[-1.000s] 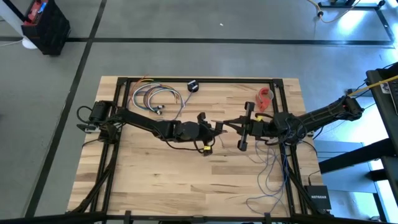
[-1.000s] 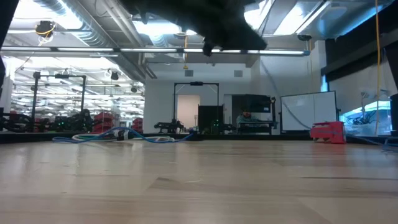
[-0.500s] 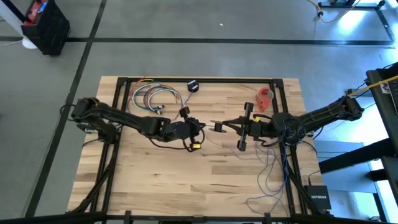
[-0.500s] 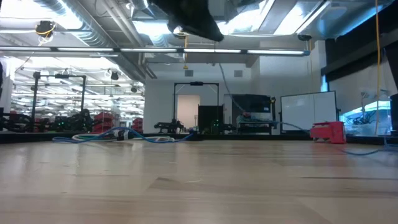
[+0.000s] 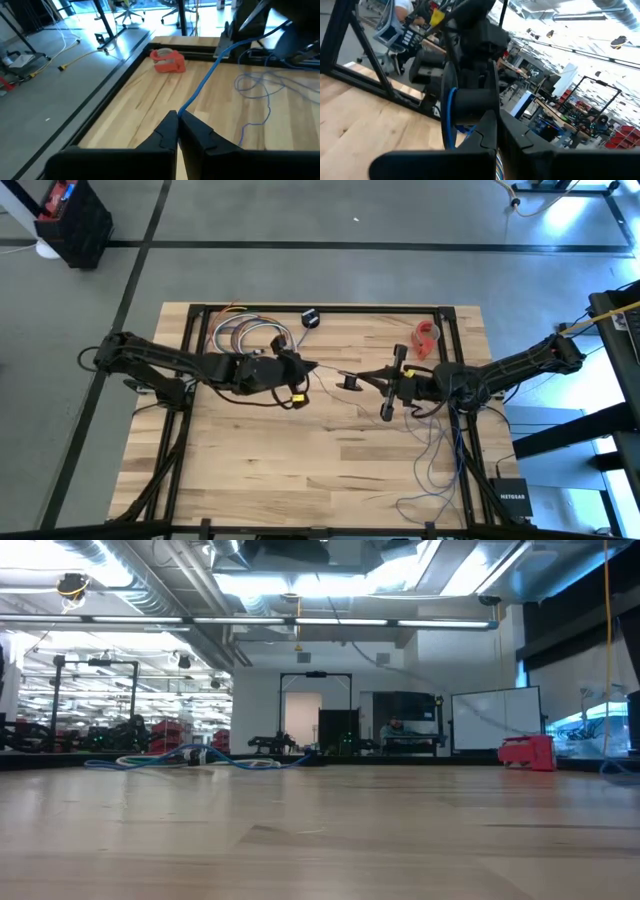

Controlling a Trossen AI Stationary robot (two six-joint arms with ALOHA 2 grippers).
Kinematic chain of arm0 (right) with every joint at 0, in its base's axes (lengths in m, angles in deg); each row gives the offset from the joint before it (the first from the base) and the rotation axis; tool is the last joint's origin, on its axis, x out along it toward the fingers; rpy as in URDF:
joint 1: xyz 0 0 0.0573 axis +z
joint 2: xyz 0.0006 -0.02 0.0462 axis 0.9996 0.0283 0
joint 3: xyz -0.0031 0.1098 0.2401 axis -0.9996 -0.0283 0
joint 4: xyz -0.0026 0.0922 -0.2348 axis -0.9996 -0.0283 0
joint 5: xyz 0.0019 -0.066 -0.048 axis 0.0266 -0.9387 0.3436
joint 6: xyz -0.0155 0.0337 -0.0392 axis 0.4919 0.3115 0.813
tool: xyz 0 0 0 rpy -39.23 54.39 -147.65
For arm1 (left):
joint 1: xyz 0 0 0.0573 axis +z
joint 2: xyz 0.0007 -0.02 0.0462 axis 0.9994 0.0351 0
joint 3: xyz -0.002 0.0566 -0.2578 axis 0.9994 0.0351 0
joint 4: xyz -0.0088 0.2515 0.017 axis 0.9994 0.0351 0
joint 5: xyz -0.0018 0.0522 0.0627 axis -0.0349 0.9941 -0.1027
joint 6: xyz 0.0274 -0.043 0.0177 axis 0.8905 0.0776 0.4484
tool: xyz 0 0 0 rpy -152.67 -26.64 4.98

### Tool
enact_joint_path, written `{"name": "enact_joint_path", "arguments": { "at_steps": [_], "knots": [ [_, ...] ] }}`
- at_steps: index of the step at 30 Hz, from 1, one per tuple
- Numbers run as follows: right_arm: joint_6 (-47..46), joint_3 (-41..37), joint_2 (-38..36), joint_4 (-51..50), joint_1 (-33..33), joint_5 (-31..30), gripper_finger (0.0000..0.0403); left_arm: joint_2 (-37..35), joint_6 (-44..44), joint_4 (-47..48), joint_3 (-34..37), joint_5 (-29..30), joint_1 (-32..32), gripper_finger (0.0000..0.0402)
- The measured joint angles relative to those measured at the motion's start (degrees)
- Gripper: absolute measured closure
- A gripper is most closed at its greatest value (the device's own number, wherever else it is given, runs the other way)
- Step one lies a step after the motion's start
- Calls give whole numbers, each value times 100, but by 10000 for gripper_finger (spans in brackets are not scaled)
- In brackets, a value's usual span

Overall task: Coil cords
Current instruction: Coil the blue wire onto the black spool

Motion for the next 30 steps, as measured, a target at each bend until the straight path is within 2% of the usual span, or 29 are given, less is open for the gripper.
{"name": "enact_joint_path", "arguments": {
  "at_steps": [6,13,16,24,30],
  "knots": [
    [-175,0,-3,228,0,-17,399,62,-113,102,63,-1,155,397],
    [192,-2,-2,-144,0,-953,399,-193,1,-159,23,-14,-73,397],
    [297,0,0,-397,-16,-1137,398,-303,1,-174,20,-14,-178,397],
    [153,-3,374,-485,-576,-1100,399,-245,284,-1083,17,-64,-303,396],
    [-186,-3,747,-158,-968,-873,399,156,505,-1982,37,-343,-301,396]
  ]
}}
